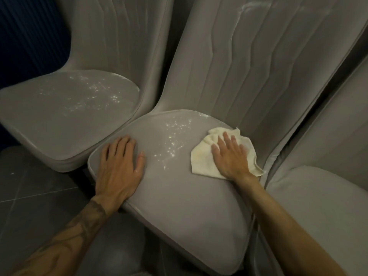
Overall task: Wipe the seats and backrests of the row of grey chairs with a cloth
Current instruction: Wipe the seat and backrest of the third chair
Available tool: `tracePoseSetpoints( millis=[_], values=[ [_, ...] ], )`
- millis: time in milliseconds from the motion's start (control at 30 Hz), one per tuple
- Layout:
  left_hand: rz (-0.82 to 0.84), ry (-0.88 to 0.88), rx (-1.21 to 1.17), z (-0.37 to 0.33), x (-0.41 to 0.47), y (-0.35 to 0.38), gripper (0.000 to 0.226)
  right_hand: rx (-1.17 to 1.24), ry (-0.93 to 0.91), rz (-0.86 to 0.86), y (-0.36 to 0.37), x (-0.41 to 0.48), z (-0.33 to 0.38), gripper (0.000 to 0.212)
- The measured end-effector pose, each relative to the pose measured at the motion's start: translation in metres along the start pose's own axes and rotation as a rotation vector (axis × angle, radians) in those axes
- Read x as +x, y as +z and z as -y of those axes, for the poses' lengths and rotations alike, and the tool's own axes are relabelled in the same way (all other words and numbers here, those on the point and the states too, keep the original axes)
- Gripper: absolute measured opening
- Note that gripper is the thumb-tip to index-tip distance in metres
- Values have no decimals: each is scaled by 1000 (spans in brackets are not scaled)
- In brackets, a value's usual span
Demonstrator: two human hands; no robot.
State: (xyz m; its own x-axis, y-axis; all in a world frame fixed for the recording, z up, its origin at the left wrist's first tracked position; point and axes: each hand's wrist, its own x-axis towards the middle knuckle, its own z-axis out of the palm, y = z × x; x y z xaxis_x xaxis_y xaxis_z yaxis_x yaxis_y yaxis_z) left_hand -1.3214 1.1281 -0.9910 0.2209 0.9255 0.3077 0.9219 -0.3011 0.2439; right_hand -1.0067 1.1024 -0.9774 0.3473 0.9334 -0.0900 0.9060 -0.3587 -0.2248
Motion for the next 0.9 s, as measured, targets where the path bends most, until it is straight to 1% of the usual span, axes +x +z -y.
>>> tracePoseSetpoints(
  millis=[67,100,167,233,267,333,400,467,500,533,600,667,700,767,833,900],
  values=[
    [9,-11,-3,0,1,-1,65,7,31,-21,6,10,28,57],
    [17,-10,-5,0,0,0,66,12,-11,-8,11,10,44,58],
    [20,-7,-2,1,1,1,66,19,-181,39,23,3,64,59],
    [33,1,-3,2,1,2,67,6,-305,89,21,-4,55,60],
    [35,1,-4,3,0,2,67,-6,-317,91,17,-2,42,59],
    [37,1,-9,3,1,3,67,-55,-245,56,4,7,9,57],
    [36,-2,-4,2,1,2,66,-82,-94,26,-9,19,-13,57],
    [33,-12,-7,1,1,1,65,-54,22,7,-9,27,-2,57],
    [32,-18,-11,0,1,0,64,-43,29,2,-5,29,17,56],
    [33,-23,-13,0,1,0,63,-39,-5,15,2,27,39,57],
    [32,-23,-8,1,1,1,62,-12,-181,49,18,18,78,58],
    [38,-9,-3,1,1,1,62,6,-335,75,25,5,85,57],
    [41,-3,1,2,1,2,62,12,-364,83,21,5,77,57],
    [47,3,-1,4,1,3,62,11,-317,75,12,11,47,57],
    [61,-3,-19,2,2,2,62,13,-156,54,3,21,19,56],
    [61,-16,-28,1,2,0,63,27,-20,36,-1,33,23,57]
  ],
)
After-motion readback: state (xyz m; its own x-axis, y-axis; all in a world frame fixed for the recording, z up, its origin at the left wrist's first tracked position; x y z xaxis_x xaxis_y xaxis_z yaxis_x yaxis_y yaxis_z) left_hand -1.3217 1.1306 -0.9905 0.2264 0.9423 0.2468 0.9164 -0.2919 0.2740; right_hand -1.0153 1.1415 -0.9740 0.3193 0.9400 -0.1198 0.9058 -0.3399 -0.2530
